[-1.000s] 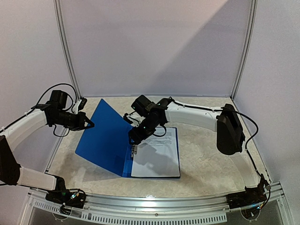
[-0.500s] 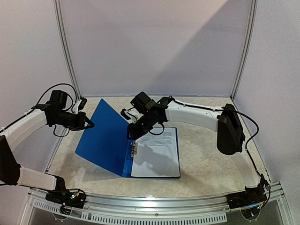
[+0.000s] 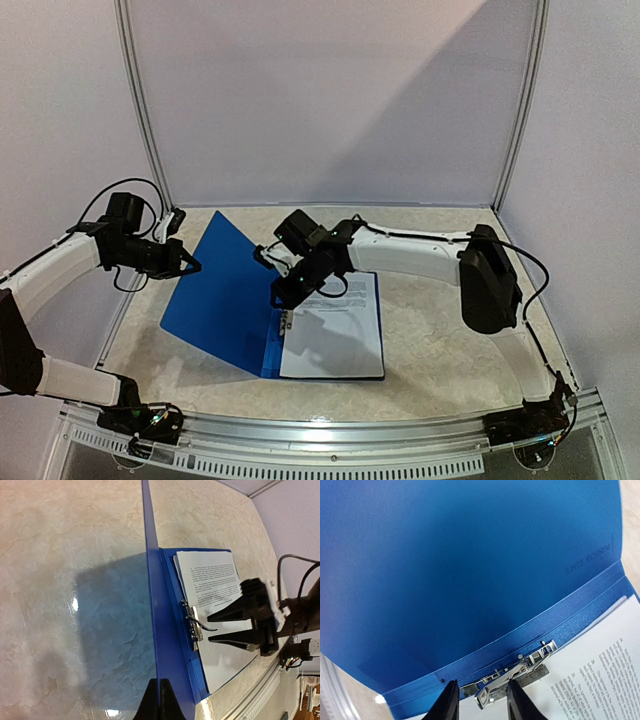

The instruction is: Put the files into the folder

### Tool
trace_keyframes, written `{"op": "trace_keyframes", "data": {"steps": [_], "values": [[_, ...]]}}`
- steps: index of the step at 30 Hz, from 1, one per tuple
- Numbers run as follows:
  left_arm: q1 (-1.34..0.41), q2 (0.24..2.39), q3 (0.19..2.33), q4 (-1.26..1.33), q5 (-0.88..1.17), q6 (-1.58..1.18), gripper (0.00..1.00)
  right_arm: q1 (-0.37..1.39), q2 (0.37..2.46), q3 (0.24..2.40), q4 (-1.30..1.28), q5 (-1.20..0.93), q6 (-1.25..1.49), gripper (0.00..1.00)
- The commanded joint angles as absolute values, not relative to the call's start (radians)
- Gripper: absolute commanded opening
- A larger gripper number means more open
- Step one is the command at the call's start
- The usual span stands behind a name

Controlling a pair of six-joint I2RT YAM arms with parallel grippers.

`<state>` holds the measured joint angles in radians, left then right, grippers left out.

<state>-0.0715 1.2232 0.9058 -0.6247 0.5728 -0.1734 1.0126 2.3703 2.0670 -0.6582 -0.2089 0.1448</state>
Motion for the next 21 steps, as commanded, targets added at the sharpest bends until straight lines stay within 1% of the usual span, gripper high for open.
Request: {"op": "trace_keyframes", "data": {"steps": [1,4,6,10,13,15,17,18,21], "values": [[-0.061,1.212,0.897,-0.611,0.580,-0.170,0.00,1.041,2.306,1.925,-0.506,-0.146,-0.002,0.39],[-0.061,1.213,0.898,-0.612,0.580,-0.167,0.00,1.042,2.206,1.773,-0.303,-0.160,-0.093,0.45],[-0.060,1.213,0.897,-0.613,0.580,-0.168,0.00,1.043,2.161,1.709,-0.222,-0.178,-0.138,0.48],[-0.060,1.212,0.897,-0.614,0.578,-0.164,0.00,1.042,2.138,1.719,-0.250,-0.192,-0.215,0.55],[-0.060,1.210,0.898,-0.616,0.575,-0.164,0.00,1.044,2.138,1.723,-0.300,-0.176,-0.331,0.56],[-0.060,1.209,0.897,-0.618,0.574,-0.163,0.00,1.044,2.137,1.714,-0.323,-0.170,-0.413,0.53],[-0.058,1.207,0.899,-0.619,0.574,-0.162,0.00,1.044,2.139,1.699,-0.332,-0.166,-0.528,0.41],[-0.058,1.208,0.899,-0.619,0.574,-0.163,0.00,1.044,2.145,1.696,-0.328,-0.153,-0.579,0.37],[-0.055,1.211,0.898,-0.619,0.574,-0.161,0.00,1.044,2.177,1.731,-0.342,-0.115,-0.644,0.35]]}}
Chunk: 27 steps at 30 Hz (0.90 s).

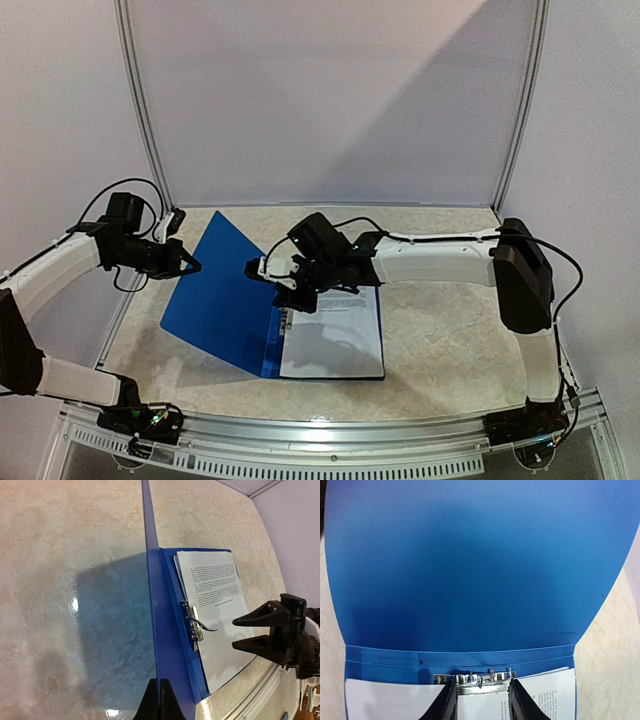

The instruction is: Put the files into the folder

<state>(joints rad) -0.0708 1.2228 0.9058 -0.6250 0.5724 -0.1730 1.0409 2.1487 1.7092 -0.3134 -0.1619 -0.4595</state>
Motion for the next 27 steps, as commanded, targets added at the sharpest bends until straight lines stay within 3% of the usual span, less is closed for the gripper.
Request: {"op": "trace_keyframes", "data": {"steps": [1,7,14,27], "values": [[-0.055,1.213,0.897,-0.618,0.575,-0.162,0.00,1.045,2.186,1.743,-0.354,-0.112,-0.664,0.34],[-0.053,1.224,0.899,-0.618,0.581,-0.164,0.00,1.045,2.223,1.766,-0.357,-0.103,-0.674,0.33],[-0.054,1.227,0.898,-0.617,0.580,-0.163,0.00,1.046,2.250,1.778,-0.356,-0.123,-0.651,0.14],[-0.052,1.227,0.897,-0.616,0.581,-0.163,0.00,1.058,2.249,1.768,-0.398,-0.157,-0.664,0.04]]}}
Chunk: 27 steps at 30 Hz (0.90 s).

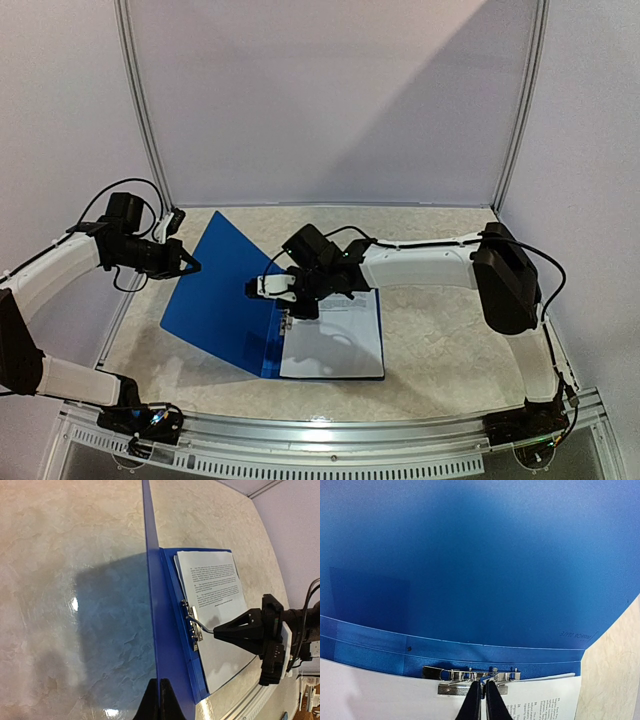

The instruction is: Put the files into the folder

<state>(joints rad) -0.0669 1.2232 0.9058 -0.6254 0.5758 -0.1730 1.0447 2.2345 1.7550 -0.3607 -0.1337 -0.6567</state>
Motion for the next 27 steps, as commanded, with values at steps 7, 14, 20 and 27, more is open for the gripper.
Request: {"op": "trace_keyframes", "data": {"steps": [7,14,20,27], "values": [[-0.052,1.229,0.897,-0.617,0.580,-0.163,0.00,1.057,2.247,1.733,-0.404,-0.159,-0.653,0.02],[-0.052,1.230,0.899,-0.617,0.580,-0.162,0.00,1.064,2.242,1.669,-0.396,-0.200,-0.635,0.00],[-0.052,1.232,0.899,-0.619,0.581,-0.163,0.00,1.070,2.240,1.623,-0.392,-0.208,-0.625,0.00],[-0.052,1.235,0.899,-0.620,0.580,-0.161,0.00,1.072,2.235,1.577,-0.399,-0.185,-0.628,0.00]]}}
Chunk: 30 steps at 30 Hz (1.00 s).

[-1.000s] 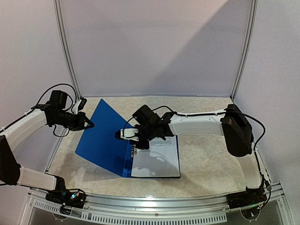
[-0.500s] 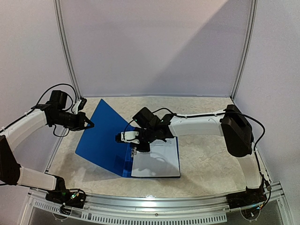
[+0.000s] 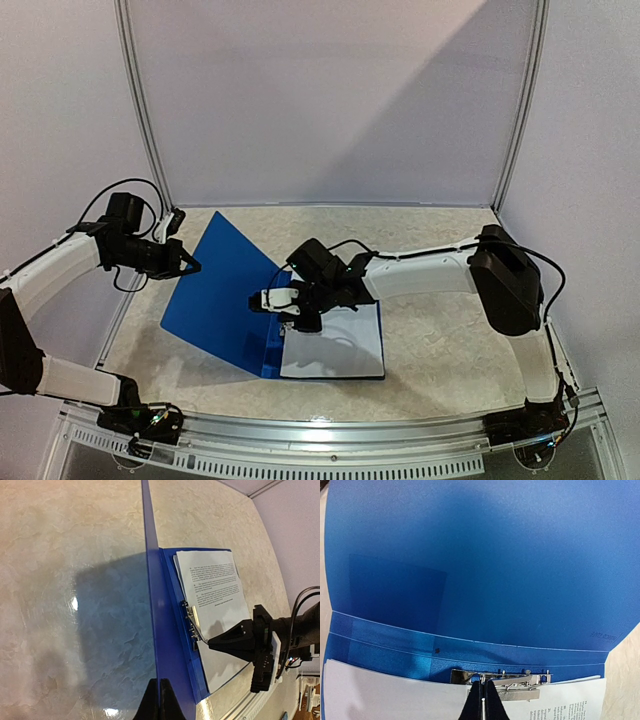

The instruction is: Put the files into the folder

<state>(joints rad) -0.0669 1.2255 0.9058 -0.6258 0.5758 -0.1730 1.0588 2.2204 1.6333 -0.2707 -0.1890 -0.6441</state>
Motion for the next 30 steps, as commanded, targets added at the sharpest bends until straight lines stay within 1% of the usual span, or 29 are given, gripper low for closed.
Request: {"op": "trace_keyframes", "data": {"steps": [1,12,21,30], "values": [[-0.052,1.235,0.900,-0.620,0.580,-0.162,0.00,1.072,2.235,1.574,-0.401,-0.184,-0.630,0.00],[-0.052,1.238,0.899,-0.621,0.578,-0.160,0.00,1.095,2.256,1.535,-0.381,-0.177,-0.607,0.00],[-0.052,1.238,0.900,-0.619,0.581,-0.161,0.00,1.108,2.238,1.460,-0.366,-0.164,-0.598,0.00],[-0.052,1.238,0.900,-0.621,0.580,-0.160,0.00,1.114,2.262,1.451,-0.346,-0.165,-0.593,0.00]]}}
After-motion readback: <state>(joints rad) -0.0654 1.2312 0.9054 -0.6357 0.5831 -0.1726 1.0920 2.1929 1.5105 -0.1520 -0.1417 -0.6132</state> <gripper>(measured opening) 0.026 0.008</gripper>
